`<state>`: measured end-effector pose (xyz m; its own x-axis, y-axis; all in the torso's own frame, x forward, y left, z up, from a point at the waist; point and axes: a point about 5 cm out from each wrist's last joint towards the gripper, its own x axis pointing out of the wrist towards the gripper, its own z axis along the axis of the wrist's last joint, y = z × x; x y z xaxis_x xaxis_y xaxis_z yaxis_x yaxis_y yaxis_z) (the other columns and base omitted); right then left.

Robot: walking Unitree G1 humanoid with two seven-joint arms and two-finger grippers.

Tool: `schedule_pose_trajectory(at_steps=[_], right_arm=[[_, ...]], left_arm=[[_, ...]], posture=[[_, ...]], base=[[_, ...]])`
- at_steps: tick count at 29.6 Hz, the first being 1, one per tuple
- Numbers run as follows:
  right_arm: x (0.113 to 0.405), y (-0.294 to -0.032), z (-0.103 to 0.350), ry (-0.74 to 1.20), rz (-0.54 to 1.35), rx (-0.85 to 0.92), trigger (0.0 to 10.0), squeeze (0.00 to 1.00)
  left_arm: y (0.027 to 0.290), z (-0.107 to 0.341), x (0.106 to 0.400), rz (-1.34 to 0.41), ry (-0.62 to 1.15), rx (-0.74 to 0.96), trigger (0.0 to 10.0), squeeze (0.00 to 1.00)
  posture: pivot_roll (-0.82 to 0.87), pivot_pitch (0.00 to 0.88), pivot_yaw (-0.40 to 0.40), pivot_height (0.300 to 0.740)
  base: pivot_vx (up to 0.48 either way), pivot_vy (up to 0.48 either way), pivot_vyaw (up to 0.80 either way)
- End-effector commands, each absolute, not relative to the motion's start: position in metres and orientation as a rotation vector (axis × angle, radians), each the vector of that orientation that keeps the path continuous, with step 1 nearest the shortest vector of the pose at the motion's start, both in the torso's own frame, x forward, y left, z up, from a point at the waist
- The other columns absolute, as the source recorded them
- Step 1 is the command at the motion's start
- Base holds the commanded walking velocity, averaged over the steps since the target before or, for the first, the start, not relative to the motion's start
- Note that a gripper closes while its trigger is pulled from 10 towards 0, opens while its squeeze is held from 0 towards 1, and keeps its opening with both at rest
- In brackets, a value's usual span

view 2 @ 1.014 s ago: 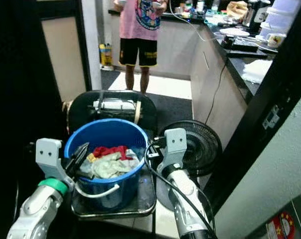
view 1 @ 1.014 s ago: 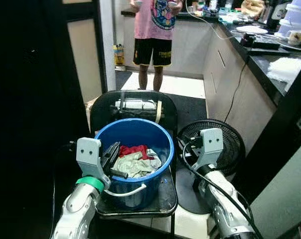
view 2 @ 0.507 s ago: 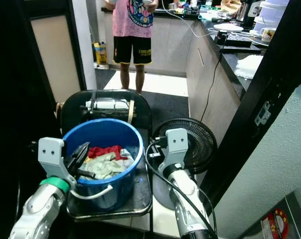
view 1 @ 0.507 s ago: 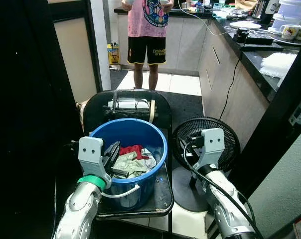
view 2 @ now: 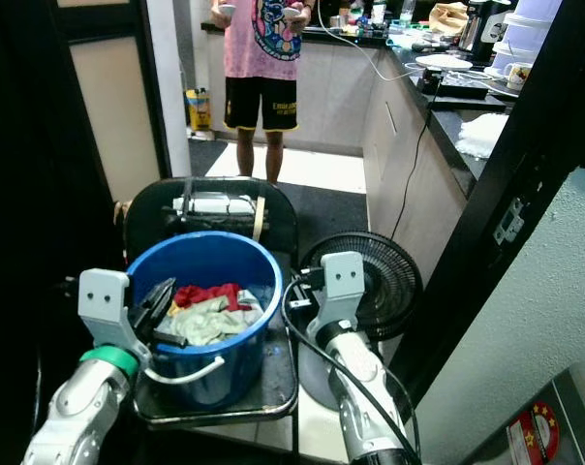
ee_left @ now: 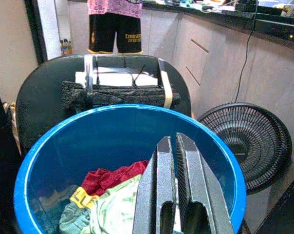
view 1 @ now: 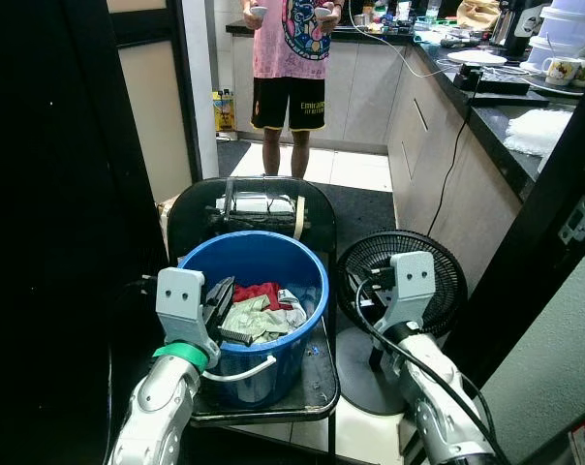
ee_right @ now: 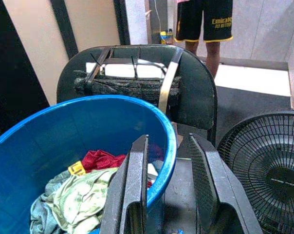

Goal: Clothes washing

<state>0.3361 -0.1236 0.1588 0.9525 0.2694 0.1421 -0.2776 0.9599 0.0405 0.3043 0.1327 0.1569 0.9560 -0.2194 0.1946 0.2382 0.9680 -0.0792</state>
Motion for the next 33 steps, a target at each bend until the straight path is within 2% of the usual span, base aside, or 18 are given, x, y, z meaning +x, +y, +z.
schedule_pose_trajectory(at_steps=[1, 5, 8, 16, 33], right_arm=[[0.3346, -0.1216, 0.1543, -0.122, 0.293, 0.038, 10.0, 0.00], [0.3339, -0.1192, 0.1571, -0.144, 0.309, -0.002, 10.0, 0.00], [0.3344, -0.1208, 0.1546, -0.119, 0.298, 0.072, 10.0, 0.00], [0.3332, -0.1210, 0.1547, -0.124, 0.298, 0.028, 10.0, 0.00], [0.3329, -0.1184, 0.1524, -0.111, 0.306, 0.020, 10.0, 0.00]], left_arm=[[0.1330, 0.1546, 0.3037, -0.233, -0.185, -0.101, 10.0, 0.00], [0.1328, 0.1564, 0.3030, -0.234, -0.201, -0.120, 10.0, 0.00], [0.1323, 0.1564, 0.3025, -0.235, -0.203, -0.126, 10.0, 0.00], [0.1321, 0.1559, 0.3010, -0.239, -0.203, -0.142, 10.0, 0.00], [0.1364, 0.1543, 0.2993, -0.231, -0.198, -0.155, 10.0, 0.00]], posture=[[-0.03, 0.008, 0.022, 0.740], [-0.03, 0.003, 0.017, 0.740], [-0.03, 0.003, 0.016, 0.740], [-0.03, 0.015, 0.012, 0.740], [-0.03, 0.026, 0.010, 0.740]], base=[[0.000, 0.000, 0.00], [0.430, 0.000, 0.80], [0.439, 0.000, 0.00], [0.426, 0.000, 0.00], [0.000, 0.000, 0.00]])
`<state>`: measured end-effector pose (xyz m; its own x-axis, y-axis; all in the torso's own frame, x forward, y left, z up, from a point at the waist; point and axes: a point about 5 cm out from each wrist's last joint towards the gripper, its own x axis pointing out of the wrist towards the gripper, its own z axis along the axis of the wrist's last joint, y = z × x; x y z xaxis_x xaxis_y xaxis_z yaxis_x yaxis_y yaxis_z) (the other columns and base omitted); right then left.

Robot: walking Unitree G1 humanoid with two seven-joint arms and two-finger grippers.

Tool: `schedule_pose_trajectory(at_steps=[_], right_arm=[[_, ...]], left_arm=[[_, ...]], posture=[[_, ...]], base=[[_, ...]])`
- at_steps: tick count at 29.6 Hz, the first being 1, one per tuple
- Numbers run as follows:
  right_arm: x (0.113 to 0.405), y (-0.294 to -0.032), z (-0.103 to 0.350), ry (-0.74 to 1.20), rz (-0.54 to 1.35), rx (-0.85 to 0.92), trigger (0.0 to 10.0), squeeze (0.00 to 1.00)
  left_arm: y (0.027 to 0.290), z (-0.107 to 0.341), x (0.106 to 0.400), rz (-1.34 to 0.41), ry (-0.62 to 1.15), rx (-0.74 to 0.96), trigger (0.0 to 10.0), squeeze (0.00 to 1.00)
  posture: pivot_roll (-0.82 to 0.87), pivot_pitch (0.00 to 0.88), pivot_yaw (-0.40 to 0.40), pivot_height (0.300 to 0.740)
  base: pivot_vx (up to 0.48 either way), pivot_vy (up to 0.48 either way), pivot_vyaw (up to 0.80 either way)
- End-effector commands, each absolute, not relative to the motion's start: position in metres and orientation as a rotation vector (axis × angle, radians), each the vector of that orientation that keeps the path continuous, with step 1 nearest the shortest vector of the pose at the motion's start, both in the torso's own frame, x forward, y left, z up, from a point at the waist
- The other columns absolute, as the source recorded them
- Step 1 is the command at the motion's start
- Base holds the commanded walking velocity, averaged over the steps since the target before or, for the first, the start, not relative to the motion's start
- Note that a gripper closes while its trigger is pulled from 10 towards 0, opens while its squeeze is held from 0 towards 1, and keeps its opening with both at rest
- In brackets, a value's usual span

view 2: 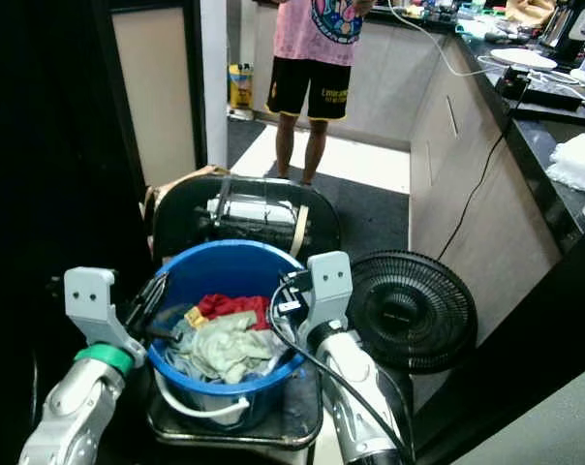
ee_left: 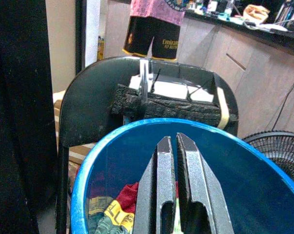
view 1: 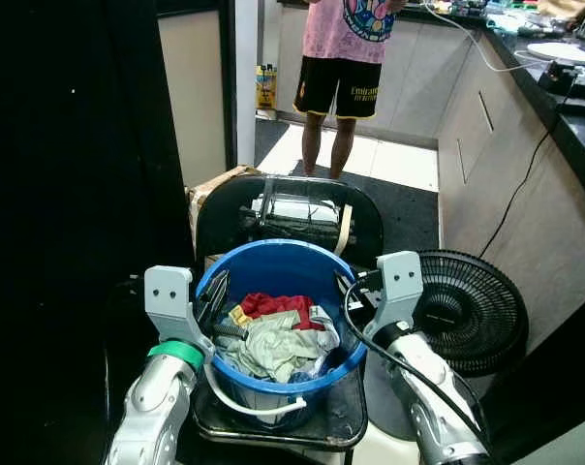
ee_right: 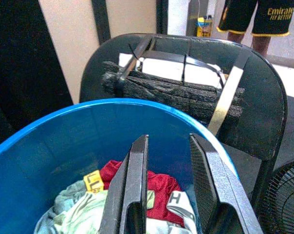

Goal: Clothes washing

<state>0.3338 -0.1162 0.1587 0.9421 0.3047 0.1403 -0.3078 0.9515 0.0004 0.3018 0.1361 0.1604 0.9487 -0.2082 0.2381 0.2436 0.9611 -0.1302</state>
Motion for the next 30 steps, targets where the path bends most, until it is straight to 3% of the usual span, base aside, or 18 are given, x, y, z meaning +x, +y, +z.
schedule_pose_trajectory(at_steps=[1, 16, 26, 27, 30], right_arm=[[0.333, -0.118, 0.152, -0.109, 0.306, 0.019, 10.0, 0.00], [0.331, -0.118, 0.148, -0.088, 0.321, 0.046, 10.0, 0.00], [0.348, -0.116, 0.141, -0.013, 0.314, 0.066, 10.0, 0.03], [0.360, -0.112, 0.142, 0.017, 0.315, 0.096, 10.0, 1.00], [0.370, -0.106, 0.146, 0.041, 0.333, 0.123, 10.0, 1.00]], left_arm=[[0.136, 0.154, 0.299, -0.232, -0.199, -0.155, 10.0, 0.00], [0.136, 0.152, 0.298, -0.235, -0.193, -0.150, 10.0, 0.00], [0.139, 0.152, 0.300, -0.233, -0.182, -0.139, 10.0, 0.00], [0.143, 0.153, 0.303, -0.234, -0.178, -0.128, 10.0, 0.00], [0.147, 0.155, 0.305, -0.231, -0.174, -0.114, 10.0, 0.00]], posture=[[-0.03, 0.027, 0.009, 0.740], [-0.03, 0.037, 0.014, 0.740], [-0.04, 0.076, 0.027, 0.740], [-0.03, 0.111, 0.034, 0.740], [-0.03, 0.136, 0.037, 0.740]], base=[[0.000, 0.000, 0.00], [0.000, 0.000, 0.00], [0.000, 0.000, 0.00], [0.000, 0.000, 0.00], [0.000, 0.000, 0.00]])
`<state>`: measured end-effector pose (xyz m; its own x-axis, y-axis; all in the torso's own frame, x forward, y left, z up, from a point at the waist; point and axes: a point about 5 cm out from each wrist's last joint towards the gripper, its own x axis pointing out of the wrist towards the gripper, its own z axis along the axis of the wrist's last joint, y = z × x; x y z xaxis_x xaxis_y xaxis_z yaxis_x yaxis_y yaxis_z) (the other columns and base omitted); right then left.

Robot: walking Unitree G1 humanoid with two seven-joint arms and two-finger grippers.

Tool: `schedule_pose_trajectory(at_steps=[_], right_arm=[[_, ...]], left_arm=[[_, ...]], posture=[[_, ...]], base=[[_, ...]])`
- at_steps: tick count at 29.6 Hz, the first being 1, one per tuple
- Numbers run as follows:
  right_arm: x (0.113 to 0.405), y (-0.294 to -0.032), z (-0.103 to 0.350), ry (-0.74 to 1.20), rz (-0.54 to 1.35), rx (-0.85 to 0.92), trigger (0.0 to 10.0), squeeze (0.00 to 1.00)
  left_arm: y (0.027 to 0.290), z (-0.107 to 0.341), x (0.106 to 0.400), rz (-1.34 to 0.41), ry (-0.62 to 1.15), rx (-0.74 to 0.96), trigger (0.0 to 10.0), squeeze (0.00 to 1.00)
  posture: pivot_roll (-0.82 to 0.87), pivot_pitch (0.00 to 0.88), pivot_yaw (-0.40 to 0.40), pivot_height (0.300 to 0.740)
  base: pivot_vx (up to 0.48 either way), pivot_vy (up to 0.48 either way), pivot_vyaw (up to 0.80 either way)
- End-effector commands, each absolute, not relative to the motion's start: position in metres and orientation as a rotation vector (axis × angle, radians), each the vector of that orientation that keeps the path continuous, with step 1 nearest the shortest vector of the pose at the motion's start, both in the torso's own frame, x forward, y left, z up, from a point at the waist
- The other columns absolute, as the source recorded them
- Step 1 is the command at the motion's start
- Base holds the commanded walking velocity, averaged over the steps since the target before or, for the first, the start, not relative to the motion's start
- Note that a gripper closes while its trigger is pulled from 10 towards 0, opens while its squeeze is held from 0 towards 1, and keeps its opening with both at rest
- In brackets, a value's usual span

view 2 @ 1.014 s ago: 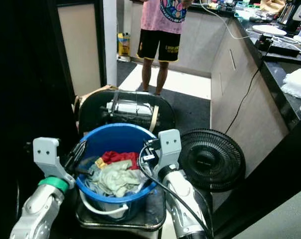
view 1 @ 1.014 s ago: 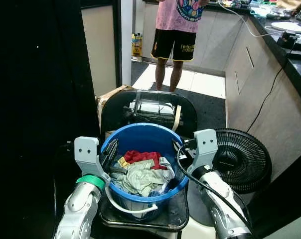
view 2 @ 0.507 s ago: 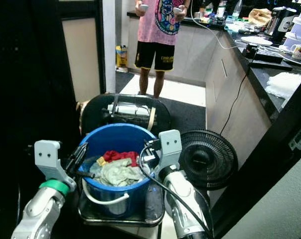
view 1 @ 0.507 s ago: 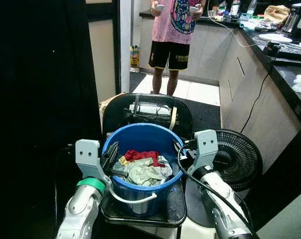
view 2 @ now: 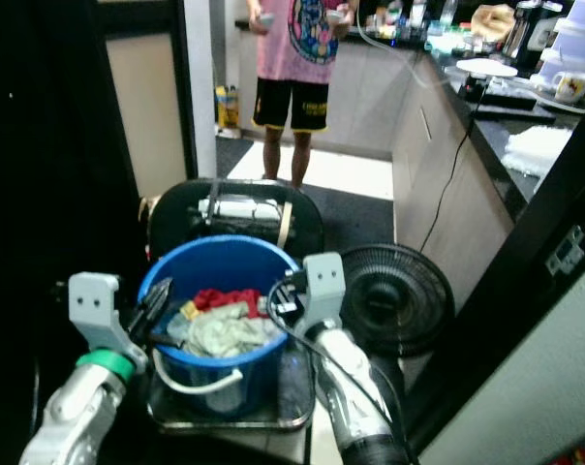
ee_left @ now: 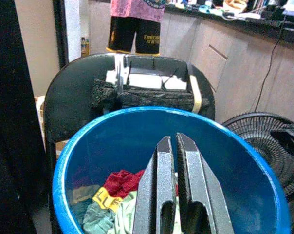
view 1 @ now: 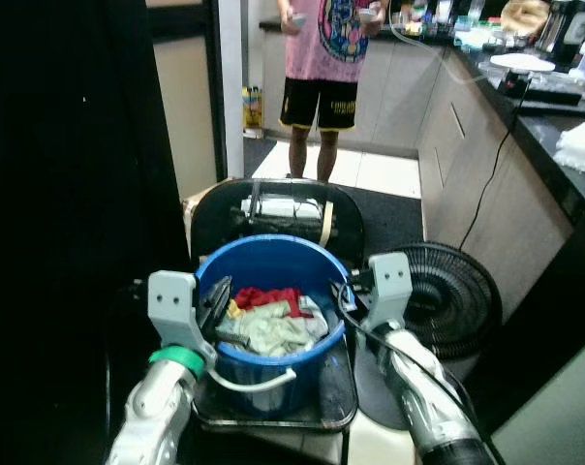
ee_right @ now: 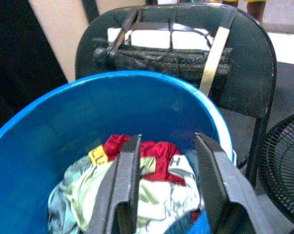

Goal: Clothes washing

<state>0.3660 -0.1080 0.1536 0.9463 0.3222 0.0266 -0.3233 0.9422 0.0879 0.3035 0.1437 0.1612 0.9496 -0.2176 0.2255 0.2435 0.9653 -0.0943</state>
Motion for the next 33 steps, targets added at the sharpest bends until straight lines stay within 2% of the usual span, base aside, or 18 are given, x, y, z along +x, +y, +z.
schedule_pose_trajectory(at_steps=[1, 5, 9, 16, 22, 23, 27, 33], right_arm=[[0.370, -0.106, 0.146, 0.041, 0.333, 0.123, 10.0, 1.00], [0.376, -0.099, 0.150, 0.061, 0.360, 0.146, 10.0, 1.00], [0.388, -0.071, 0.169, 0.084, 0.445, 0.262, 10.0, 1.00], [0.395, -0.041, 0.190, 0.102, 0.510, 0.430, 10.0, 1.00], [0.395, -0.035, 0.193, 0.114, 0.524, 0.453, 10.0, 1.00], [0.396, -0.030, 0.195, 0.124, 0.525, 0.493, 10.0, 1.00], [0.397, -0.019, 0.203, 0.157, 0.524, 0.593, 10.0, 1.00], [0.395, -0.014, 0.195, 0.192, 0.516, 0.495, 10.0, 1.00]], left_arm=[[0.147, 0.155, 0.305, -0.231, -0.174, -0.114, 10.0, 0.00], [0.151, 0.157, 0.308, -0.230, -0.171, -0.103, 10.0, 0.00], [0.162, 0.161, 0.310, -0.216, -0.159, -0.092, 10.0, 0.00], [0.170, 0.166, 0.308, -0.204, -0.138, -0.105, 10.0, 0.00], [0.172, 0.167, 0.307, -0.208, -0.132, -0.106, 10.0, 0.00], [0.173, 0.167, 0.305, -0.215, -0.124, -0.108, 10.0, 0.00], [0.173, 0.166, 0.298, -0.255, -0.088, -0.109, 10.0, 0.00], [0.167, 0.163, 0.291, -0.315, -0.047, -0.113, 10.0, 0.00]], posture=[[-0.03, 0.136, 0.037, 0.740], [-0.03, 0.150, 0.038, 0.740], [-0.01, 0.203, 0.052, 0.740], [0.01, 0.257, 0.057, 0.740], [0.02, 0.272, 0.058, 0.740], [0.04, 0.299, 0.062, 0.740], [0.04, 0.312, 0.064, 0.740], [0.05, 0.321, 0.067, 0.740]], base=[[0.000, 0.000, 0.00], [0.000, 0.000, 0.00], [0.000, 0.000, 0.00], [0.000, 0.000, 0.00], [0.000, 0.000, 0.00], [0.000, 0.000, 0.00], [0.000, 0.000, 0.00], [0.000, 0.000, 0.00]])
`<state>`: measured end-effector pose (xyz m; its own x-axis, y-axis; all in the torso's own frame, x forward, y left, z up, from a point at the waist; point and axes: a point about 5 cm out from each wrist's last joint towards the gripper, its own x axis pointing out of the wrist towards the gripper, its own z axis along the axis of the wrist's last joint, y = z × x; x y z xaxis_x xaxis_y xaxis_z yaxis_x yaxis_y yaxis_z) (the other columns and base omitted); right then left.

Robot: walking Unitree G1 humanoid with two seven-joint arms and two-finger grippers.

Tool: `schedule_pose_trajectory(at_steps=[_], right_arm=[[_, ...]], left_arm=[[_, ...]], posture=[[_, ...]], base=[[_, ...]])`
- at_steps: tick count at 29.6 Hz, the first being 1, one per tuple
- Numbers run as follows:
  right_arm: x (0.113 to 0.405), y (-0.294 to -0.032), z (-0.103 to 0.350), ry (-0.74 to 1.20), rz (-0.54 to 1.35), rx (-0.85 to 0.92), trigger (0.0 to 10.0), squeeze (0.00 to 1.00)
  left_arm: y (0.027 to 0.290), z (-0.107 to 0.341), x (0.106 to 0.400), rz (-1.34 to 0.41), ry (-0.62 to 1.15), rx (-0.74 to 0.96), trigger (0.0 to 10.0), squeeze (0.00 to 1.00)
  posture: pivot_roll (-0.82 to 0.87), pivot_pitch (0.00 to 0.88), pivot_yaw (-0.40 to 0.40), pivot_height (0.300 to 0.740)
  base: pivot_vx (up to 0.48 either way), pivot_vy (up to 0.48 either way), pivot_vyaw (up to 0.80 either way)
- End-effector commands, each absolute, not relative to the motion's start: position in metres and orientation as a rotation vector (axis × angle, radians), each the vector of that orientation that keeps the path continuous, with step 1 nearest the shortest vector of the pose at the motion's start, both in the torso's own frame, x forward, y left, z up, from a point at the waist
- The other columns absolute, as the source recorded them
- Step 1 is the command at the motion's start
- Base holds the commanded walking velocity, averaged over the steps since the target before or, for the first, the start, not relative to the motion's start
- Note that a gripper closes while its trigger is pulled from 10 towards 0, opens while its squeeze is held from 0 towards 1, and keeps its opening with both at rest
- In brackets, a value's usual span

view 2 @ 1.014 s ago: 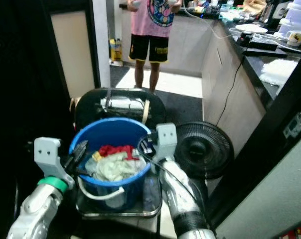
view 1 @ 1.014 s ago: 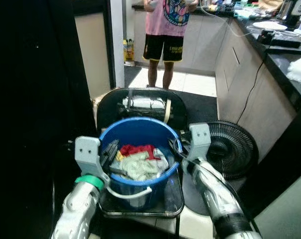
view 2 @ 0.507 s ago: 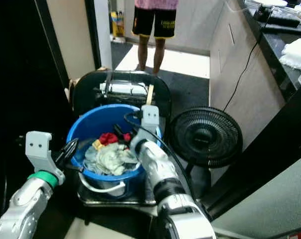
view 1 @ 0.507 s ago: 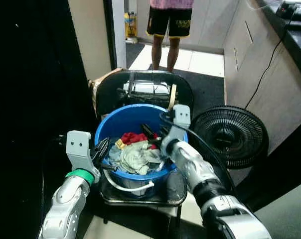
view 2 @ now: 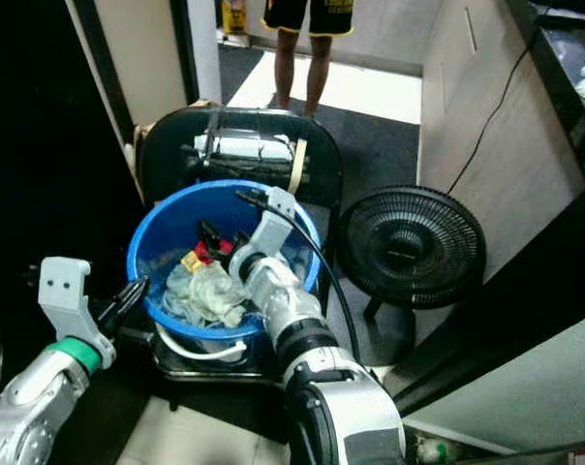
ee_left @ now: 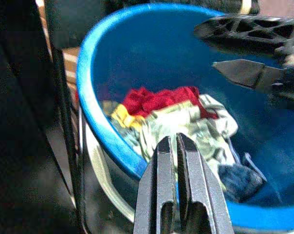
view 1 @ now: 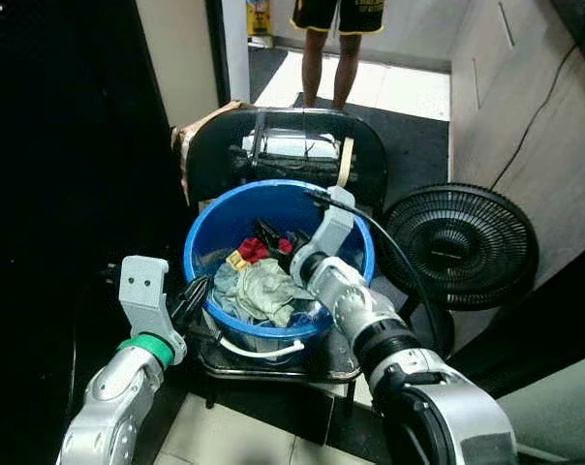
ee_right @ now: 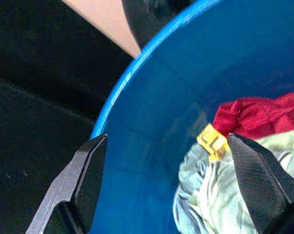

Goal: Clothes washing

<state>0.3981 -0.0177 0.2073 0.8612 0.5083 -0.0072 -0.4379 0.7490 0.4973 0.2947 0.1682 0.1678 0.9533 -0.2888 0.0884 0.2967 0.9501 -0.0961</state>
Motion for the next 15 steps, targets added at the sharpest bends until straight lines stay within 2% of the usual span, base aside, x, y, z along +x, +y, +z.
schedule_pose_trajectory(at_steps=[1, 2, 3, 15], right_arm=[[0.393, -0.013, 0.190, 0.205, 0.513, 0.453, 10.0, 0.88], [0.392, -0.013, 0.186, 0.214, 0.511, 0.427, 10.0, 0.88], [0.391, -0.016, 0.177, 0.238, 0.492, 0.349, 10.0, 0.00], [0.381, -0.024, 0.139, 0.387, 0.481, 0.141, 10.0, 0.00]], left_arm=[[0.165, 0.161, 0.289, -0.333, -0.031, -0.117, 10.0, 0.00], [0.164, 0.161, 0.288, -0.344, -0.021, -0.120, 10.0, 0.00], [0.161, 0.159, 0.287, -0.382, 0.000, -0.117, 10.0, 0.00], [0.150, 0.156, 0.278, -0.493, 0.054, -0.116, 10.0, 0.00]], posture=[[0.05, 0.322, 0.067, 0.740], [0.05, 0.323, 0.068, 0.740], [0.05, 0.324, 0.069, 0.740], [0.05, 0.330, 0.060, 0.740]], base=[[0.000, 0.000, 0.00], [0.000, 0.000, 0.00], [0.000, 0.000, 0.00], [0.000, 0.000, 0.00]])
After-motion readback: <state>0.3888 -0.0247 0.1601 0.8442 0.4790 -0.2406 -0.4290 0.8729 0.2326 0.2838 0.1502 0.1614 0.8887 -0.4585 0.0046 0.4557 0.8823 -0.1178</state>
